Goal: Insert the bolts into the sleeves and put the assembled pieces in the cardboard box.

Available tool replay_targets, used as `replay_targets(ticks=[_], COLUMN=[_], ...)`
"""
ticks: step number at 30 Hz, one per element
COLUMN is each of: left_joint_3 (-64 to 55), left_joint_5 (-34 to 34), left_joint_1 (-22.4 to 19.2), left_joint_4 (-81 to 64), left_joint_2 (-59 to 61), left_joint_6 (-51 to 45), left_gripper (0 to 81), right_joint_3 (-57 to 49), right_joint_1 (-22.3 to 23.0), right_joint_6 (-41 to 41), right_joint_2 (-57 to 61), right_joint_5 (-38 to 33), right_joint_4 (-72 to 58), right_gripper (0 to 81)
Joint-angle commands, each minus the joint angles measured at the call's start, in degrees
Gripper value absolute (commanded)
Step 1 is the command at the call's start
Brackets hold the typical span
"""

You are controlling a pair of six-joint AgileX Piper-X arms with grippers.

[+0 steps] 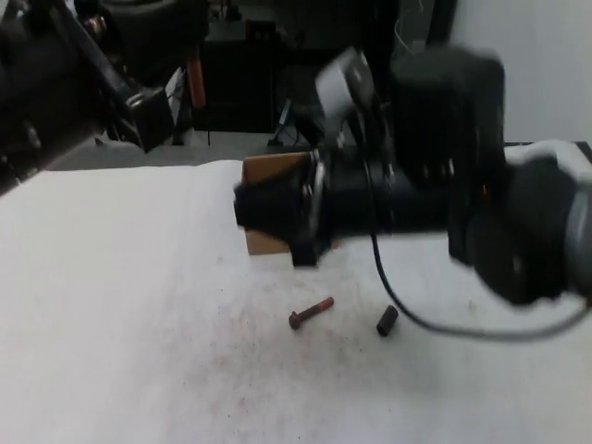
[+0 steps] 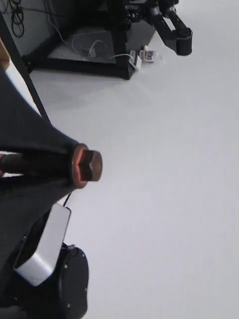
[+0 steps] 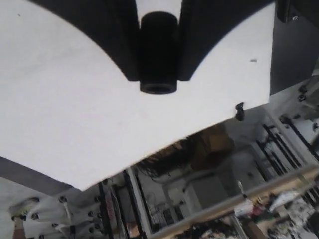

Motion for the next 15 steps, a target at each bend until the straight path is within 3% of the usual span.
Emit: replay_targets(ticks=[1, 7, 15], left_joint_3=[0.22, 6.34, 10.44], left_joint_5=[4.73, 8.66, 9.64], left_joint_1=[0.02, 0.02, 0.02], left_joint_4=[-3.13, -11.29, -11.35], left_joint_2=[0.42, 1.31, 1.31], left_joint_6=[-4.64, -8.81, -9.85], left_gripper=[0.1, 0.1, 0.1], right_joint_3=[8.69, 14.47, 15.04], right_joint_1=[-0.13, -0.13, -0.13], right_joint_6=[8.11, 19.53, 23.52], right_joint_2=[-1.18, -1.28, -1.23], right_joint_5=[-4.98, -5.52, -7.29], right_joint_4=[-21.39, -47.85, -51.82], right_gripper=[0.8, 0.8, 0.8])
